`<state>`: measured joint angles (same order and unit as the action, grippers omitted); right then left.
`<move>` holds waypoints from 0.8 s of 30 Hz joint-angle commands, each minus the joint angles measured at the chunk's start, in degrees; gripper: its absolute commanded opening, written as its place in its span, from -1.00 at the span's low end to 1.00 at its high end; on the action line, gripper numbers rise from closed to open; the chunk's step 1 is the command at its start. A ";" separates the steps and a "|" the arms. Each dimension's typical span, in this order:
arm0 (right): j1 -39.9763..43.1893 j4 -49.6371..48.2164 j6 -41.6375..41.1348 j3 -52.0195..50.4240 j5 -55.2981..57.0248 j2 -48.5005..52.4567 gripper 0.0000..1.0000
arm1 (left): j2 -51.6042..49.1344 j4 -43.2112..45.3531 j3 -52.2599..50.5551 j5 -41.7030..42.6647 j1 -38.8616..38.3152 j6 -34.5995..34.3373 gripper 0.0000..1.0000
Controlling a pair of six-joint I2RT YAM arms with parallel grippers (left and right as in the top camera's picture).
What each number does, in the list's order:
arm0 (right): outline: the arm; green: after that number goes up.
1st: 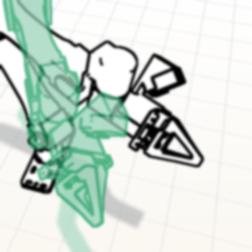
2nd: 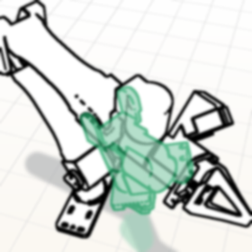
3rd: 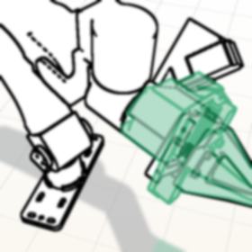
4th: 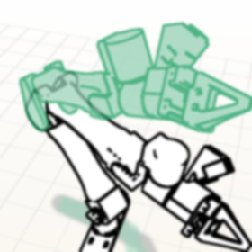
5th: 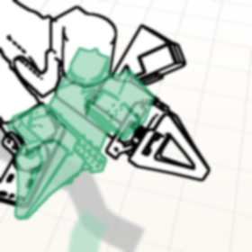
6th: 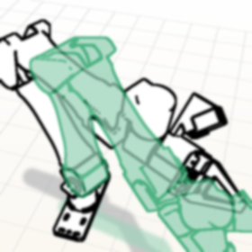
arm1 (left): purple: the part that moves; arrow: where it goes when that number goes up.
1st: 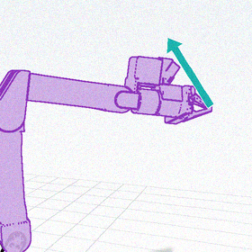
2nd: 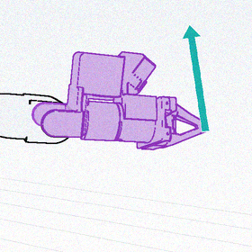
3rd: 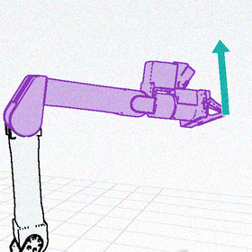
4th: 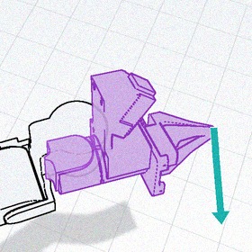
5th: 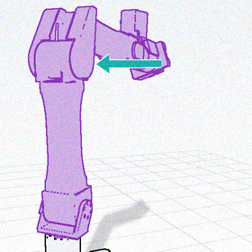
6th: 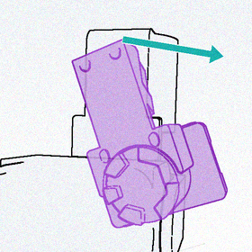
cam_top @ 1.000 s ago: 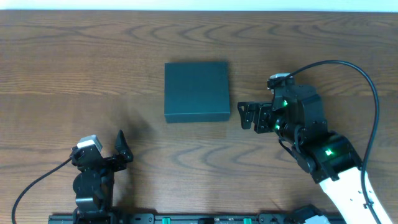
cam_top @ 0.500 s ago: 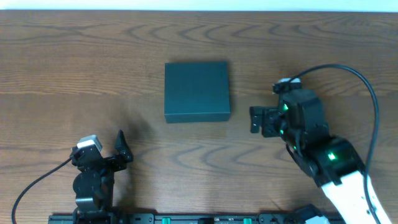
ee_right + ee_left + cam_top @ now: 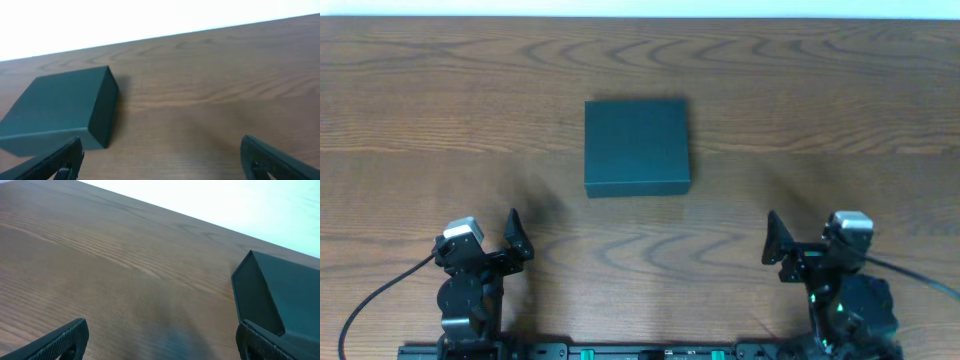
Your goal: Pack container
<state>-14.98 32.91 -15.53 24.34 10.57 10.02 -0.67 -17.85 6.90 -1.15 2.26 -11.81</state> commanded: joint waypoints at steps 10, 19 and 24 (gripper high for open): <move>2.60 -0.52 -1.95 -12.33 0.37 -9.70 0.98 | 0.42 -0.37 -1.33 -0.72 0.35 0.20 0.90; 2.60 -0.81 0.46 -15.78 0.61 -9.70 0.99 | 0.42 -0.37 -1.33 -0.72 0.35 0.20 0.91; 2.60 -0.81 1.90 -15.76 0.57 -9.70 0.98 | 0.42 -0.37 -1.33 -0.72 0.35 0.20 0.90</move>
<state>-12.78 32.05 -15.27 9.19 10.52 0.73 -0.67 -17.82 6.87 -1.34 2.26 -11.81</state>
